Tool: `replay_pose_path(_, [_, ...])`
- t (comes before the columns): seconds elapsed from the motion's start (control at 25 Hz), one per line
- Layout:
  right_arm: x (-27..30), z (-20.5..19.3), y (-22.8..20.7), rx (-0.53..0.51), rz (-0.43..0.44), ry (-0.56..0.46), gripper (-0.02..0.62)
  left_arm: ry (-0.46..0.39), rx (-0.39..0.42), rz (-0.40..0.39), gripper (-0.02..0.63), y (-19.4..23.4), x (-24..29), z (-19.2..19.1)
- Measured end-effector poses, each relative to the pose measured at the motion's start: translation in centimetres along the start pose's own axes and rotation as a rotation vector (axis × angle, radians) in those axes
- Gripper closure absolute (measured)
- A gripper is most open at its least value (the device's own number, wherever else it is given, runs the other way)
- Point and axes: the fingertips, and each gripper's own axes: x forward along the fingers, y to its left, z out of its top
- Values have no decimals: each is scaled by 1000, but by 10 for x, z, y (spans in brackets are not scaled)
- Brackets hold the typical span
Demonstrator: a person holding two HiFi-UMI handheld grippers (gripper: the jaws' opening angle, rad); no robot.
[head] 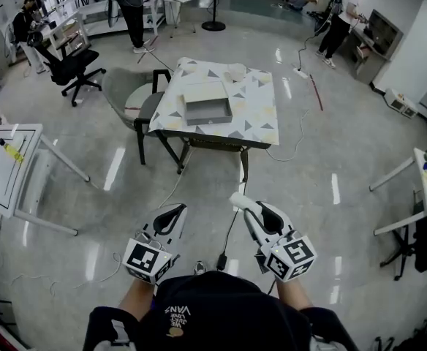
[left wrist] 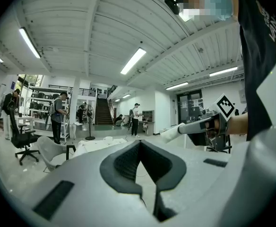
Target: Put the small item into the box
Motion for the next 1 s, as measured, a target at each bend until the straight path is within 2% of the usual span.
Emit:
replay_pose_path(0.24, [15, -5, 7, 61, -37, -10, 466, 12, -26, -47, 600, 16, -3, -13])
replay_pose_path(0.48, [28, -10, -8, 95, -59, 16, 466, 21, -46, -52, 600, 31, 8, -23])
replay_pose_path(0.72, [58, -4, -38, 82, -33, 32, 466, 32, -76, 1, 600, 51, 34, -27])
replay_pose_path(1.0, [91, 10, -94, 86, 17, 55, 466, 51, -70, 38, 600, 61, 93, -17])
